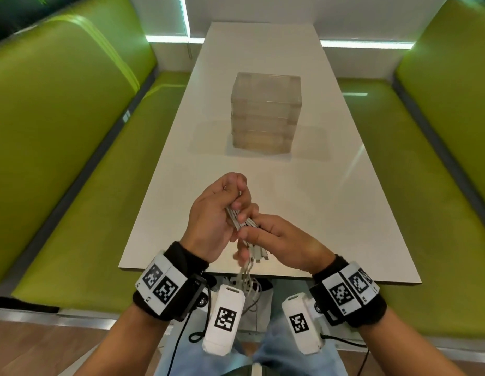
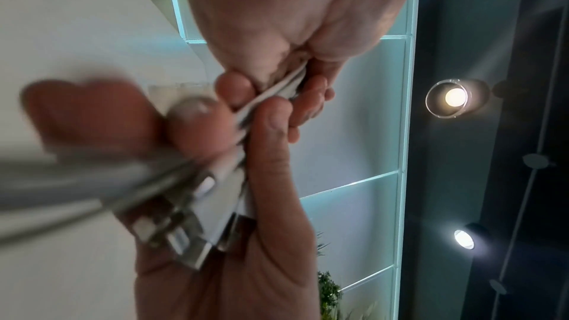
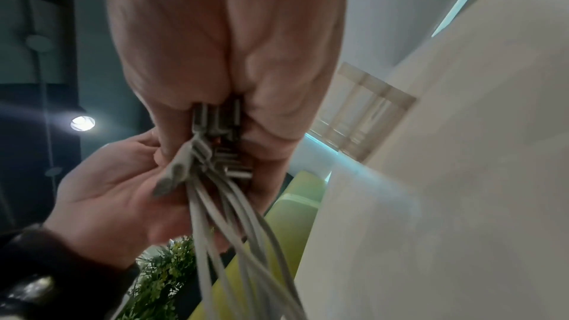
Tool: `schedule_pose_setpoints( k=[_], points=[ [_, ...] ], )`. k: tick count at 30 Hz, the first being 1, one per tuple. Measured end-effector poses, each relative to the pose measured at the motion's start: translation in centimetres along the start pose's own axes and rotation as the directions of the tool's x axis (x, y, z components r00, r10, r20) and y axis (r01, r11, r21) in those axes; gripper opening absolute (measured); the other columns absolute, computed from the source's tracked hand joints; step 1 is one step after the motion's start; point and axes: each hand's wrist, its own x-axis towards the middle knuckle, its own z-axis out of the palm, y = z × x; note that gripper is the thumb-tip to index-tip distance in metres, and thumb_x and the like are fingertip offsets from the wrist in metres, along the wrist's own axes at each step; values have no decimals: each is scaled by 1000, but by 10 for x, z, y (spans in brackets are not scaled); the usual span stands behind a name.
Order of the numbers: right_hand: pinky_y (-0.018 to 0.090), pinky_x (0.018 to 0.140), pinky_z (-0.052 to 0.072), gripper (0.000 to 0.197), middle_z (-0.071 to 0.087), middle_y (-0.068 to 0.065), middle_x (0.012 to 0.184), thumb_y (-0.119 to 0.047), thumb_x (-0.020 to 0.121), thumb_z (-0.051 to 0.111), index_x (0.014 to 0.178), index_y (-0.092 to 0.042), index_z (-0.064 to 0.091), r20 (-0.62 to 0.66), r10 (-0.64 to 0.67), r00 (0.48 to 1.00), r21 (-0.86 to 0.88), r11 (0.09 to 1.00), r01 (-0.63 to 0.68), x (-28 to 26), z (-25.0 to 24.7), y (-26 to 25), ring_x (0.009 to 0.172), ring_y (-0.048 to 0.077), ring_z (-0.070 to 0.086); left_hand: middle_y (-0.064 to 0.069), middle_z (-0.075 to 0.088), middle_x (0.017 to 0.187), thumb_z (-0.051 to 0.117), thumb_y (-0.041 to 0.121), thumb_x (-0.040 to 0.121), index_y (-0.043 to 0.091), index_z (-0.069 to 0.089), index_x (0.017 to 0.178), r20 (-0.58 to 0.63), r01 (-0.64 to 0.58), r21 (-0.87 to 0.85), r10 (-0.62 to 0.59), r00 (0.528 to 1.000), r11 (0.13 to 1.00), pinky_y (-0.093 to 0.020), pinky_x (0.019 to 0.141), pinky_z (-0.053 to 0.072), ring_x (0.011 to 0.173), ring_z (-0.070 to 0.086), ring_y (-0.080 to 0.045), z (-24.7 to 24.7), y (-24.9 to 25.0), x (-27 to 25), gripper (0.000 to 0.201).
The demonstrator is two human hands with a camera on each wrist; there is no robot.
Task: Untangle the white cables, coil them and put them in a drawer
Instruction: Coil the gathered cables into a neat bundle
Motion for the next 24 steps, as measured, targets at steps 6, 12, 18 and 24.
schedule_pose_setpoints(
  k=[6,12,18,24],
  points=[
    [39,64,44,36,50,-2,54,-19,94,43,64,-31,58,14,7,1000,108,994,-9,1,10,7,53,20,53,3,28,51,40,10,85,16,53,66,37,24,30,-25,999,999,-28,56,44,42,29,-12,3,0,-3,24],
    [34,61,48,32,49,-5,54,-20,94,43,66,-26,58,-23,9,1000,236,972,-3,-3,6,11,48,11,49,0,49,60,37,20,99,12,53,84,63,-54,170,44,997,984,-32,72,51,54,50,-16,4,-2,-5,23],
    [31,62,48,27,54,-5,59,-32,91,46,82,-8,53,-215,-115,970,287,942,175,-5,-18,-18,56,12,55,14,70,94,38,78,72,25,41,132,207,-80,487,-26,978,870,-26,83,53,87,66,-5,-7,-24,-11,80],
    [30,50,44,25,57,2,68,-32,91,46,85,-8,50,-305,-141,942,390,883,259,-7,-29,-40,62,19,59,0,63,69,26,48,94,16,60,105,235,-13,507,-123,964,862,-22,76,49,73,66,-15,3,-33,-21,48]
  ],
)
